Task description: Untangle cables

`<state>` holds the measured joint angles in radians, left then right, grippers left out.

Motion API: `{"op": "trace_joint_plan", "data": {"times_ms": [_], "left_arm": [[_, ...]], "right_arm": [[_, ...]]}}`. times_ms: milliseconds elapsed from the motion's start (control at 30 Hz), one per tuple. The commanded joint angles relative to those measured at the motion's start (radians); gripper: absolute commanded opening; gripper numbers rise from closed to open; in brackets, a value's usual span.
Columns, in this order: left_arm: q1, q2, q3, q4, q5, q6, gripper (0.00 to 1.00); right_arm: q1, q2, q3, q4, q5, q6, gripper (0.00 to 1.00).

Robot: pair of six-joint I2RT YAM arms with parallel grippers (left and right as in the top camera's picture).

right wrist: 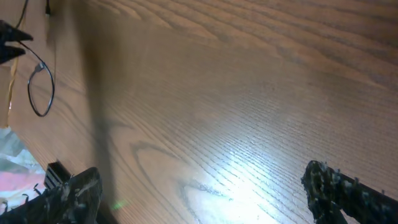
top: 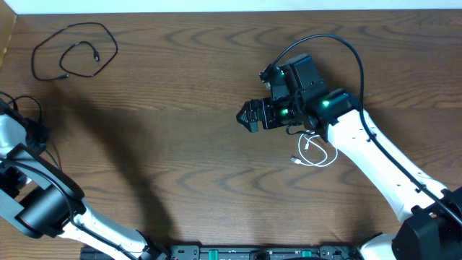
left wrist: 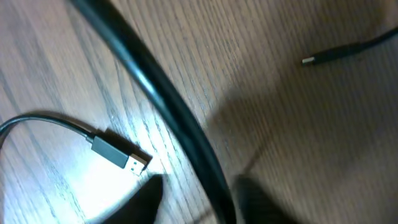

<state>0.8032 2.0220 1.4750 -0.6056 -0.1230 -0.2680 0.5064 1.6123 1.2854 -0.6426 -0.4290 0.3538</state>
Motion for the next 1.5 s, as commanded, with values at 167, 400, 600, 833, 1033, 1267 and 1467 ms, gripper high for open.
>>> {"op": "trace_joint_plan", "data": {"times_ms": [167,400,600,833,1033,1267,1467], "left_arm": [[0.003,-0.016,0.026,0.003,0.053,0.005,0.49],[0.003,-0.166,0.061,0.133,0.401,-0.035,0.61],[0.004,-0.275,0.061,0.116,0.399,-0.043,0.96],[0.036,-0.29,0.052,0.0,0.143,-0.077,0.97],[0.156,-0.259,-0.002,-0.093,-0.043,-0.138,0.97],[0.306,-0.166,-0.047,-0.158,-0.023,-0.13,0.97],[0.38,-0.072,-0.067,-0.149,0.175,-0.083,0.94]], "right_arm": [[0.006,-0.005,0.008,-0.002,0.005,-0.019,0.99],[0.006,-0.005,0.008,0.0,0.005,-0.019,0.99],[0.006,-0.005,0.008,-0.005,0.004,-0.019,0.99],[0.006,-0.005,0.008,-0.027,0.005,-0.019,0.99],[0.006,-0.005,0.008,-0.038,0.005,-0.019,0.99],[0.006,-0.005,0.008,-0.031,0.005,-0.019,0.99],[0.006,-0.005,0.008,-0.027,0.005,-0.019,0.99]]}}
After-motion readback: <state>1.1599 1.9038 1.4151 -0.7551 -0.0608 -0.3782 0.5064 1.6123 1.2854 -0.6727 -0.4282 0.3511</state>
